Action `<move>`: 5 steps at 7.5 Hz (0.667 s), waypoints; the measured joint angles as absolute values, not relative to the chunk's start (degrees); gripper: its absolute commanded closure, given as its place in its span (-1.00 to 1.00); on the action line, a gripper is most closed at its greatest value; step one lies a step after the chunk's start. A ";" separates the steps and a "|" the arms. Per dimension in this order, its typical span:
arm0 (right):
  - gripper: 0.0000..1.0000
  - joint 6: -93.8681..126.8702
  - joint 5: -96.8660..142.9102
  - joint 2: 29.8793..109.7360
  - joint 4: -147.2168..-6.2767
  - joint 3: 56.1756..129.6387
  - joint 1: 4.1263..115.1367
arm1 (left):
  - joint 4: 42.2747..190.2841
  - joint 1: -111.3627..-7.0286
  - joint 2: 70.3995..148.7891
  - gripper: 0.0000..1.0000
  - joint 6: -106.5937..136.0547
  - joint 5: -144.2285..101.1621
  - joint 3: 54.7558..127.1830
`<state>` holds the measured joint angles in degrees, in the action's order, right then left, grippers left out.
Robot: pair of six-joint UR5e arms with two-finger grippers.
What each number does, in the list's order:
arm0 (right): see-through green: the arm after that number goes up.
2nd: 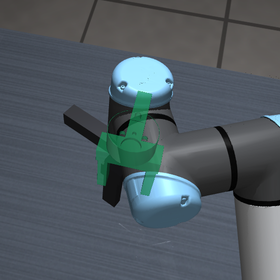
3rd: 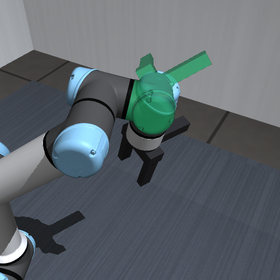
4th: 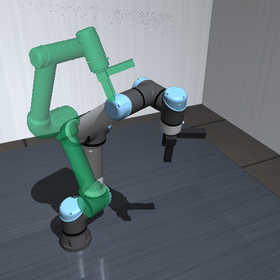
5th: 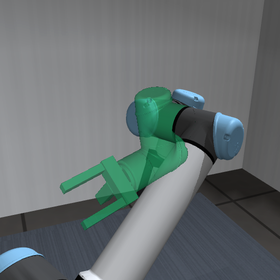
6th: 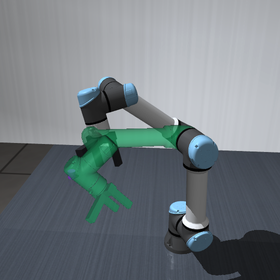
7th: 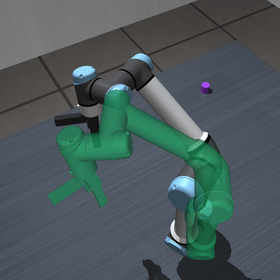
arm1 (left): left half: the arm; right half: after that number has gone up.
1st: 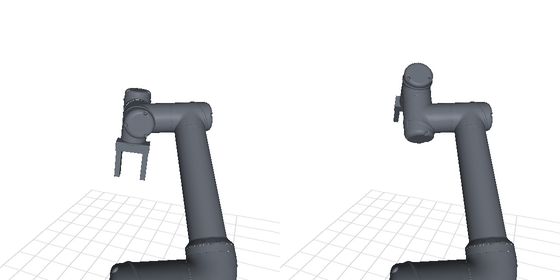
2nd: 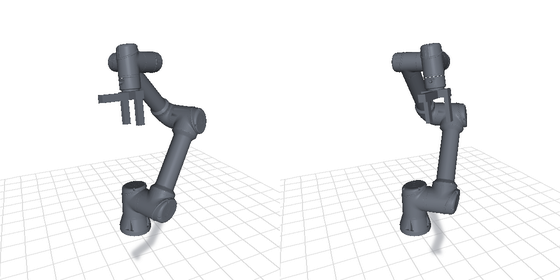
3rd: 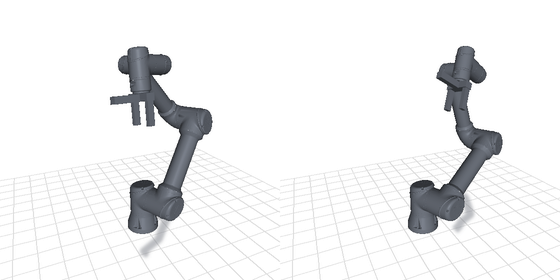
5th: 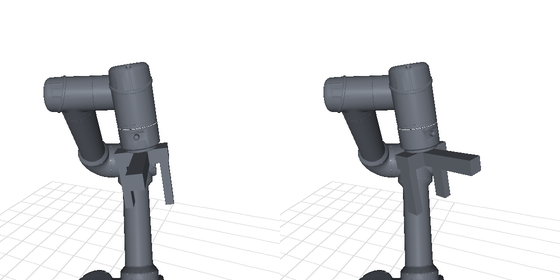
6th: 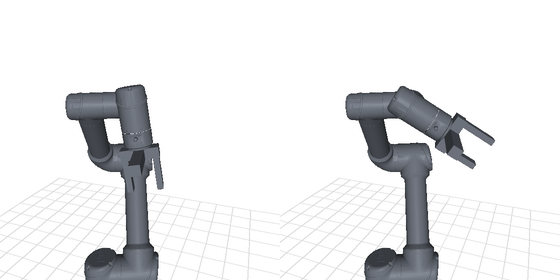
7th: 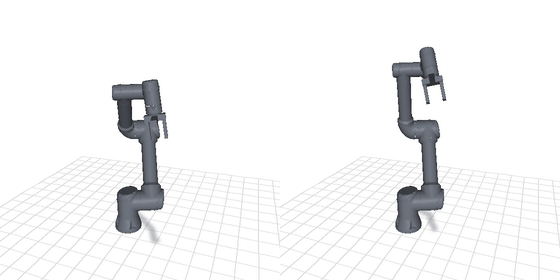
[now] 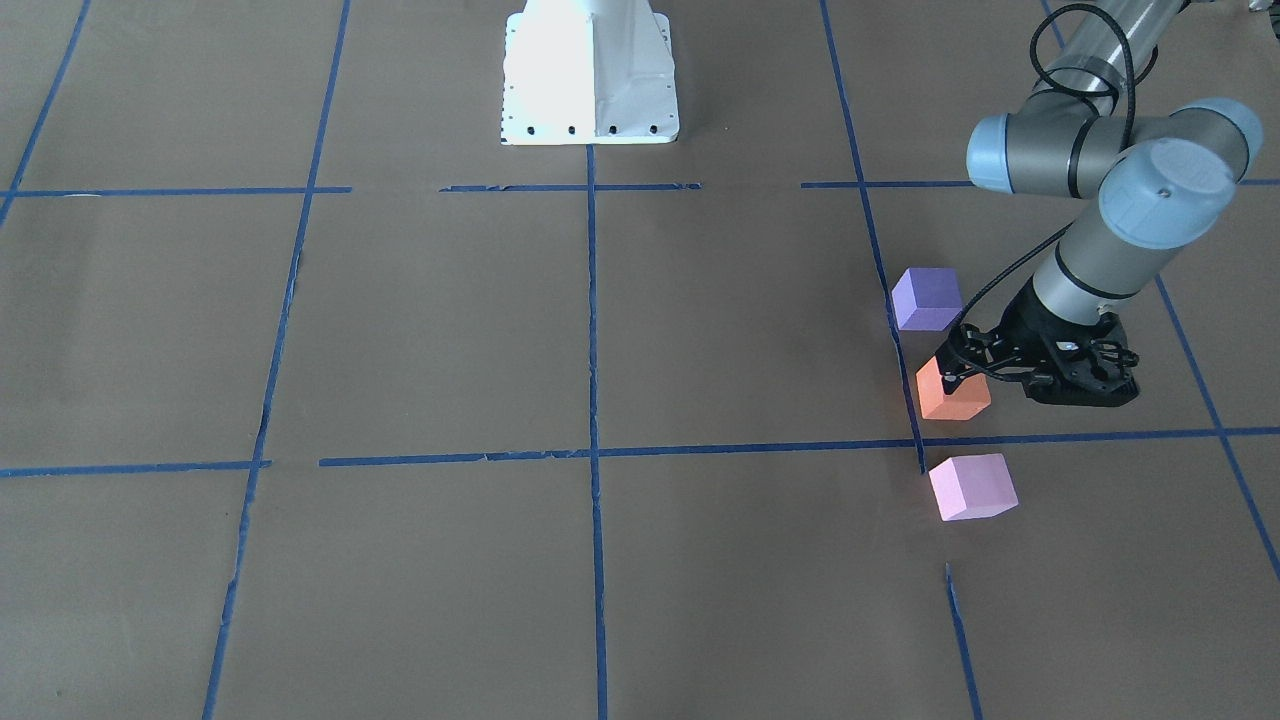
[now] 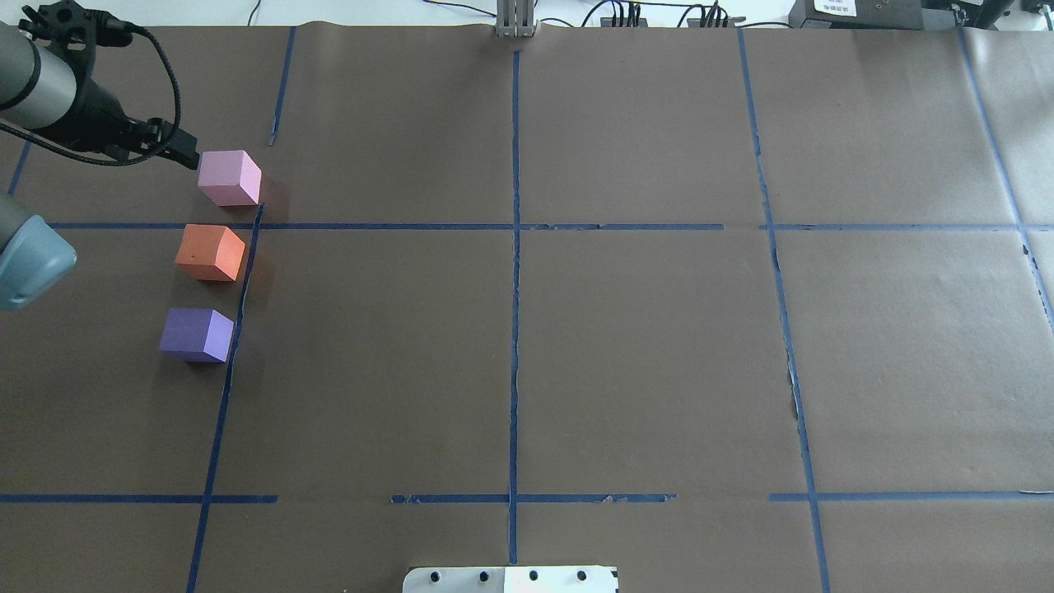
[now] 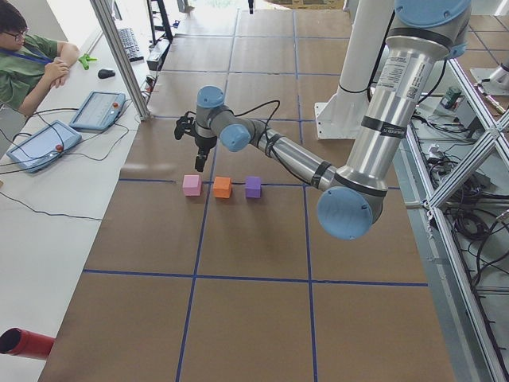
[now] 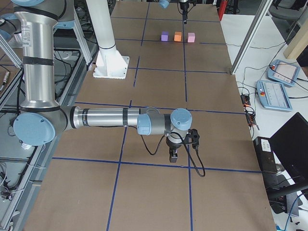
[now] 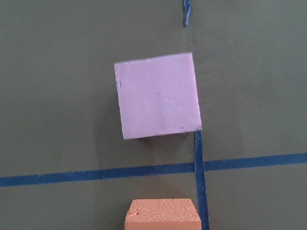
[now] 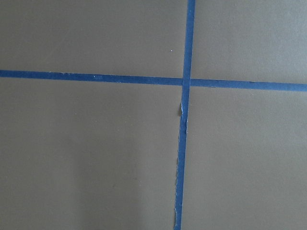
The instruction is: Arrange blocks in a line
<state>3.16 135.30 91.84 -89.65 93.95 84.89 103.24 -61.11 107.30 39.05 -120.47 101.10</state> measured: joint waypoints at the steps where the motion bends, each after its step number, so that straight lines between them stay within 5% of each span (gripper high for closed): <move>1: -1.00 3.16 135.29 91.85 -89.65 93.91 84.88 | 101.23 -63.43 106.97 -1.00 35.18 -120.55 101.81; 5: -1.00 3.16 135.28 91.85 -89.65 93.90 84.90 | 91.14 -78.60 102.41 -1.00 13.93 -124.08 100.57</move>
